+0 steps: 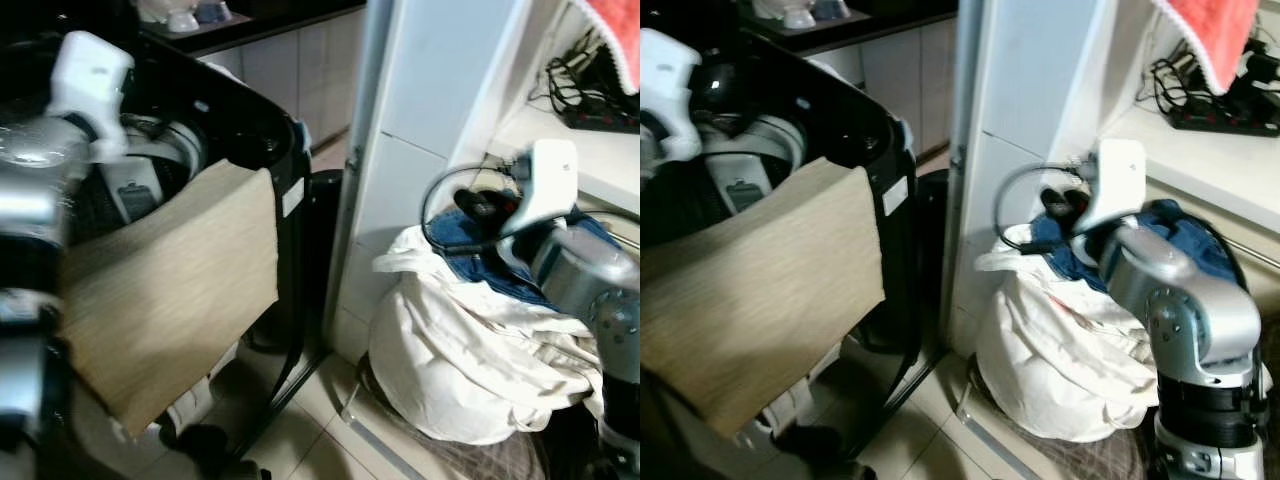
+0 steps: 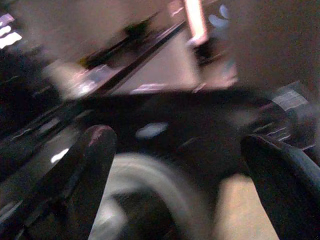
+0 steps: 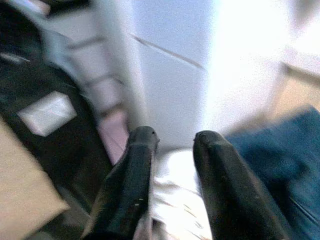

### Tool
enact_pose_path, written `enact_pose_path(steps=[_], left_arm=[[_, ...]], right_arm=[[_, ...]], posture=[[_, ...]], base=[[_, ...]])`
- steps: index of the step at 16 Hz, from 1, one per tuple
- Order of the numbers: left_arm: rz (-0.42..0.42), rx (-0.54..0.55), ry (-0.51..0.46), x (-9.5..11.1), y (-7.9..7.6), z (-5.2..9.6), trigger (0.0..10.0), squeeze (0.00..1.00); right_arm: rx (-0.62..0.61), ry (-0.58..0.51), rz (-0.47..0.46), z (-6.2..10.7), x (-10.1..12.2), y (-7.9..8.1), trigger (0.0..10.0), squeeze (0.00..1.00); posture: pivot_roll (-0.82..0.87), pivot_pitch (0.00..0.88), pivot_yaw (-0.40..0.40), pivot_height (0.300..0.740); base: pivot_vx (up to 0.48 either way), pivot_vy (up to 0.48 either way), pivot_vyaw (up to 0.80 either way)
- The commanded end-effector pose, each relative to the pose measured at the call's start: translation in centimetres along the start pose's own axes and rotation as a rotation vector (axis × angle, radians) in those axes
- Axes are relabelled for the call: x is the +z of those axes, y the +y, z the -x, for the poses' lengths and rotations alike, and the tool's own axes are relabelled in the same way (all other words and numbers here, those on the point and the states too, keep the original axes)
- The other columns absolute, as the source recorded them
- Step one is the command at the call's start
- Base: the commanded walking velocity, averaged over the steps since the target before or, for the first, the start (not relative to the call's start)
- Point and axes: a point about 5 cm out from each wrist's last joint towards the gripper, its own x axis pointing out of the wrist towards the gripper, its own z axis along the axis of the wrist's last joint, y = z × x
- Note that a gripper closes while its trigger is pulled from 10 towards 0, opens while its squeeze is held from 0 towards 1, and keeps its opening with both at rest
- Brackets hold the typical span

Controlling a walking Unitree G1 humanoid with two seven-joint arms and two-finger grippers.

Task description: Clothes washing

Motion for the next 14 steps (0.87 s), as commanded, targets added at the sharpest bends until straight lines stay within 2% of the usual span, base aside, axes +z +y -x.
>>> enact_pose_path(steps=[1,2,3,4,5,7,10,11,14], left_arm=[[0.010,-0.150,-0.026,-0.3,-3.2,-0.5,10.0,0.00],[0.026,-0.187,-0.036,-0.5,-4.5,-0.7,10.0,0.00],[0.064,-0.252,-0.065,-0.6,-7.0,-1.1,10.0,0.00],[0.108,-0.296,-0.091,-0.5,-8.7,-1.3,10.0,0.00],[0.183,-0.359,-0.149,0.2,-11.8,-1.6,10.0,0.00],[0.263,-0.397,-0.210,1.1,-14.4,-1.7,10.0,0.00],[0.267,-0.433,-0.197,0.5,-16.6,-0.8,10.0,0.00],[0.261,-0.433,-0.155,-0.3,-16.9,-0.1,10.0,0.00],[0.261,-0.444,-0.117,-1.0,-17.1,1.1,10.0,0.00]], right_arm=[[-0.069,0.060,0.014,-0.5,-1.5,-1.7,10.0,1.00],[-0.067,0.085,0.037,-0.6,-2.1,-2.1,10.0,1.00],[-0.110,0.116,0.095,-1.0,-2.9,-3.3,10.0,1.00],[-0.149,0.116,0.128,-1.4,-3.3,-4.3,10.0,1.00],[-0.208,0.074,0.147,-2.2,-3.6,-6.1,10.0,1.00],[-0.222,0.003,0.118,-3.1,-3.3,-7.3,10.0,1.00],[-0.266,0.009,0.142,-4.5,-3.4,-8.9,10.0,1.00],[-0.290,0.013,0.172,-5.2,-3.3,-9.7,10.0,1.00],[-0.301,0.080,0.211,-5.8,-3.7,-10.5,10.0,1.00]], posture=[[-0.08,0.000,0.005,0.740],[-0.08,0.000,0.005,0.740],[-0.08,0.000,0.007,0.740],[-0.08,0.000,0.013,0.740],[-0.08,0.000,0.016,0.740],[-0.08,0.000,0.020,0.740],[-0.07,0.000,0.022,0.740],[-0.06,0.000,0.023,0.740],[-0.04,0.006,0.020,0.740]], base=[[0.000,0.000,0.00],[0.000,0.000,0.00],[0.000,0.000,0.00],[0.000,0.000,0.00],[0.000,0.000,0.00],[0.000,0.000,0.00],[0.000,0.000,0.00],[0.000,0.000,0.00],[0.000,0.000,0.00]])
